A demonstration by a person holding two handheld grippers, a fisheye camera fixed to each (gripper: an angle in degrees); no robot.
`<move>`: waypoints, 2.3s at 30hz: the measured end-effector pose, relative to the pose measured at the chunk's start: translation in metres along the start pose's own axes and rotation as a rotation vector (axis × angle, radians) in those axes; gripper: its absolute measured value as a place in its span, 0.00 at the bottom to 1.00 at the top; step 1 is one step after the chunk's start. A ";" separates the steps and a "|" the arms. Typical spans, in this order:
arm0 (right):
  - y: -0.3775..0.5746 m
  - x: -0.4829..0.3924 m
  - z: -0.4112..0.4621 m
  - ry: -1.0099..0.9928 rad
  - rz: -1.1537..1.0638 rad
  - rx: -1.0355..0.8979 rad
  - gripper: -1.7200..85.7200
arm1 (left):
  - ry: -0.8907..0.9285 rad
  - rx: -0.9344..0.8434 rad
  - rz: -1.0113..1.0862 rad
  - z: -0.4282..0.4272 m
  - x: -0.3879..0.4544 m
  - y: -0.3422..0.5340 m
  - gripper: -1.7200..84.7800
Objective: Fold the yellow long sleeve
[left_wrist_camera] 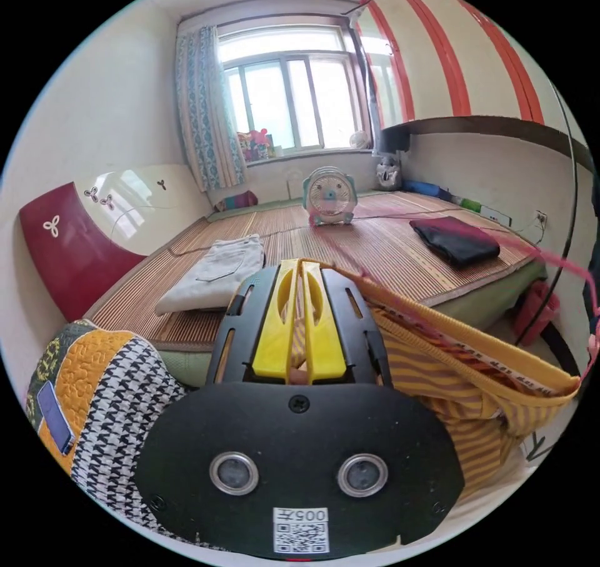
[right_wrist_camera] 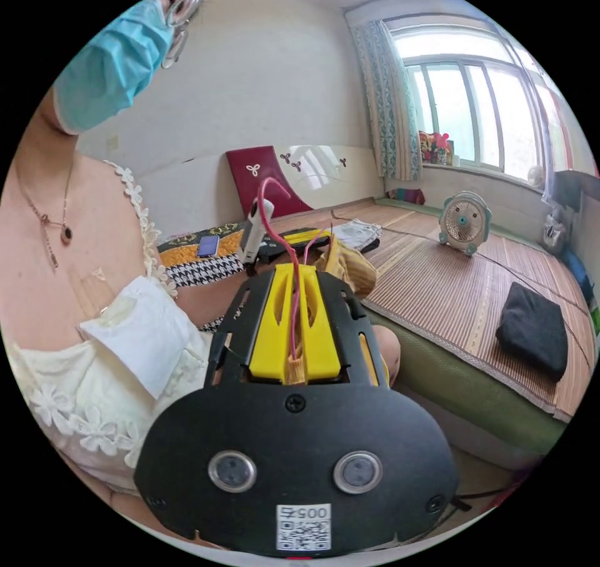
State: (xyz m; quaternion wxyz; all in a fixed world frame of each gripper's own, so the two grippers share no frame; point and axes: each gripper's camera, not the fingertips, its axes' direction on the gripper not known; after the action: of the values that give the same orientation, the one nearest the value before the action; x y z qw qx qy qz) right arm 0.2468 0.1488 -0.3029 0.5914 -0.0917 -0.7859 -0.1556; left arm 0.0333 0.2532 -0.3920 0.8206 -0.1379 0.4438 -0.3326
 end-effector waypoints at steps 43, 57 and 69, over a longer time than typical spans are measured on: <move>-0.049 -0.088 0.145 0.507 -0.108 -0.180 0.01 | 0.683 0.134 0.144 -0.237 -0.022 -0.032 0.05; -0.045 -0.074 0.206 0.382 -0.034 -0.386 0.05 | 0.571 0.165 0.014 -0.227 -0.075 -0.074 0.03; -0.067 -0.089 0.256 0.210 -0.059 -0.408 0.13 | 0.326 0.144 -0.126 -0.176 -0.173 -0.130 0.03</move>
State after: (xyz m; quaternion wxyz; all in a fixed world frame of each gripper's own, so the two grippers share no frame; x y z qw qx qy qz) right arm 0.0190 0.1801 -0.4615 0.6343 -0.1697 -0.6745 -0.3374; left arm -0.2327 0.2842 -0.3139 0.7232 -0.0505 0.5363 -0.4323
